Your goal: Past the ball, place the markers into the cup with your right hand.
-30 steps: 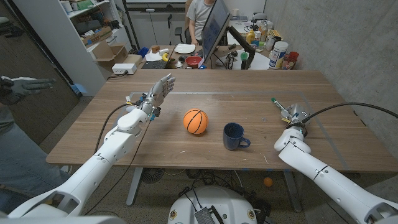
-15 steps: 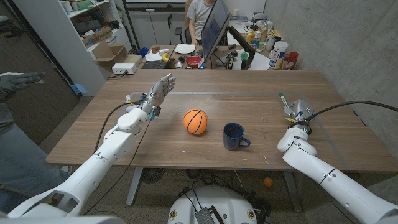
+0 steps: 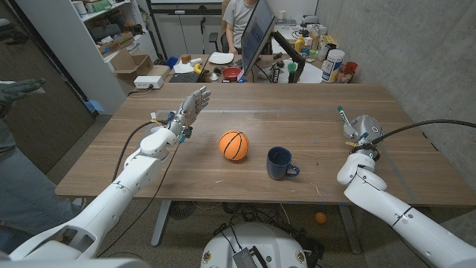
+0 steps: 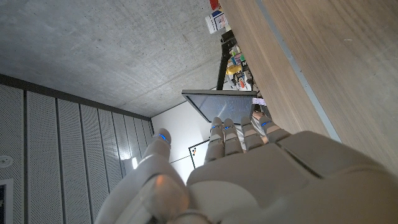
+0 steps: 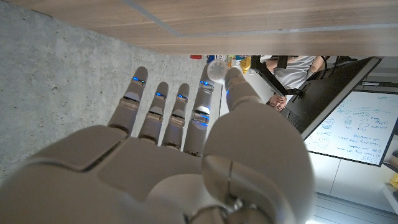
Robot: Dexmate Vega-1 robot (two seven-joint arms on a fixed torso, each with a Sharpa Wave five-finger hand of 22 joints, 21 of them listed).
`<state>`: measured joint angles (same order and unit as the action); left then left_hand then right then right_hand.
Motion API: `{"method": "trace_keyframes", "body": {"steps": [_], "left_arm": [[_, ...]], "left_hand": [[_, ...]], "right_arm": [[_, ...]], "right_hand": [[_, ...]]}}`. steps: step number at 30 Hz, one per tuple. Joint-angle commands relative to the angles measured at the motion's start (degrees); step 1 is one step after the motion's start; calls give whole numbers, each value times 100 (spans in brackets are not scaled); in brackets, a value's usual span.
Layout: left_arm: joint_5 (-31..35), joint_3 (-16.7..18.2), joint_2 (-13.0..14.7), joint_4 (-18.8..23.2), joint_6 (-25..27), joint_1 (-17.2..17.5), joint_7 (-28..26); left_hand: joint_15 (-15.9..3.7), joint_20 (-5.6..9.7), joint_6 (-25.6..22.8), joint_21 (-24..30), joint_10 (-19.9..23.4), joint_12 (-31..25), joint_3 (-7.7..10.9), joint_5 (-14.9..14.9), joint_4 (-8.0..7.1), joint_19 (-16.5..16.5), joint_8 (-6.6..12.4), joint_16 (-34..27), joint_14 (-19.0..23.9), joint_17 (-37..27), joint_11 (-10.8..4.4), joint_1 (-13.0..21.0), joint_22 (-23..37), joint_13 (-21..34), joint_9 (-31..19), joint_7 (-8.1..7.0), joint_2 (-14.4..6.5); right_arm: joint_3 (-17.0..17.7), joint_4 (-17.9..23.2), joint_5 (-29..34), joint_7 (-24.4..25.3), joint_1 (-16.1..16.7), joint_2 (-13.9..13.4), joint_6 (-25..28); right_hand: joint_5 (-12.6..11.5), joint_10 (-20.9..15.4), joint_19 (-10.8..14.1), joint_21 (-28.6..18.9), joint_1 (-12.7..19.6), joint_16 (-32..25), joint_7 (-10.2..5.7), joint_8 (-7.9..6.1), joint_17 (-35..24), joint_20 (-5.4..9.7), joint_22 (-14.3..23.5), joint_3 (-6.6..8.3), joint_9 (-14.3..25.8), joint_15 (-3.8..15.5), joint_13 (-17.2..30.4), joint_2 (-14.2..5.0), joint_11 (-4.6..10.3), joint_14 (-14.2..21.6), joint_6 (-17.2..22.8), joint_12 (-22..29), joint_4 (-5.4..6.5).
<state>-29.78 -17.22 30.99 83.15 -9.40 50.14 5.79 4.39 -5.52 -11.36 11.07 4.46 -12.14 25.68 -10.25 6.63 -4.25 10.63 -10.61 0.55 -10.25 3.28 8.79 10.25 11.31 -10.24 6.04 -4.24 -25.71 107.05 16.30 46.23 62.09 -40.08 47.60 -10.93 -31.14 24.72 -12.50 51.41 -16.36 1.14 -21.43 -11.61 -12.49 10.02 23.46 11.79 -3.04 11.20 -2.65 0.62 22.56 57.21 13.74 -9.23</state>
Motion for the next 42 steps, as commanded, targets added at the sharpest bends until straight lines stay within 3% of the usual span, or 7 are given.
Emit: {"method": "trace_keyframes", "body": {"steps": [1, 12, 28, 42], "left_arm": [[-8, 3, 8, -23, -29, -5, 22], [-10, -2, -29, -110, -71, -48, 41], [52, -38, -17, -96, -33, -116, 48], [108, -39, 37, 52, 63, -84, -42]], "left_hand": [[27, -6, -54, 35, -10, -2, -3, -12, -10, -24, 27, -17, -41, -31, -7, 44, 23, 18, -24, 2, -4], [28, -11, -56, 36, -11, -3, -1, -12, -10, -29, 28, -18, -46, -30, -14, 47, 23, 18, -24, 2, -7], [35, -9, -61, 39, -9, -5, -2, -12, -10, -31, 30, -21, -44, -30, -10, 48, 23, 18, -24, 12, -9], [31, -10, -61, 38, -10, -6, -1, -12, -10, -39, 29, -22, -48, -30, -3, 51, 23, 18, -24, 10, -12]], "right_arm": [[75, 259, 313, -18, 200, -305, -253], [164, 542, 752, -81, 382, -729, -504], [363, 293, 1337, 452, 538, -862, -1494], [662, 276, 1680, 577, 649, -1184, -2376]], "right_hand": [[-4, -23, 62, 16, 155, -52, -611, -344, -30, 5, 14, -20, 10, 67, 1, -167, 63, 46, 564, -22, 29], [-8, -56, 106, 21, 122, -61, -686, -318, -43, 8, 13, -61, 0, 122, 5, -164, 150, 65, 535, -43, 58], [-26, -122, 218, 3, 76, -76, -760, -290, -47, 26, 14, -88, -8, 221, 12, -174, 290, 149, 504, -55, 95], [-52, -175, 322, -10, 12, -42, -839, -279, -42, 28, 12, -81, -14, 285, 18, -178, 365, 175, 500, -63, 131]]}}
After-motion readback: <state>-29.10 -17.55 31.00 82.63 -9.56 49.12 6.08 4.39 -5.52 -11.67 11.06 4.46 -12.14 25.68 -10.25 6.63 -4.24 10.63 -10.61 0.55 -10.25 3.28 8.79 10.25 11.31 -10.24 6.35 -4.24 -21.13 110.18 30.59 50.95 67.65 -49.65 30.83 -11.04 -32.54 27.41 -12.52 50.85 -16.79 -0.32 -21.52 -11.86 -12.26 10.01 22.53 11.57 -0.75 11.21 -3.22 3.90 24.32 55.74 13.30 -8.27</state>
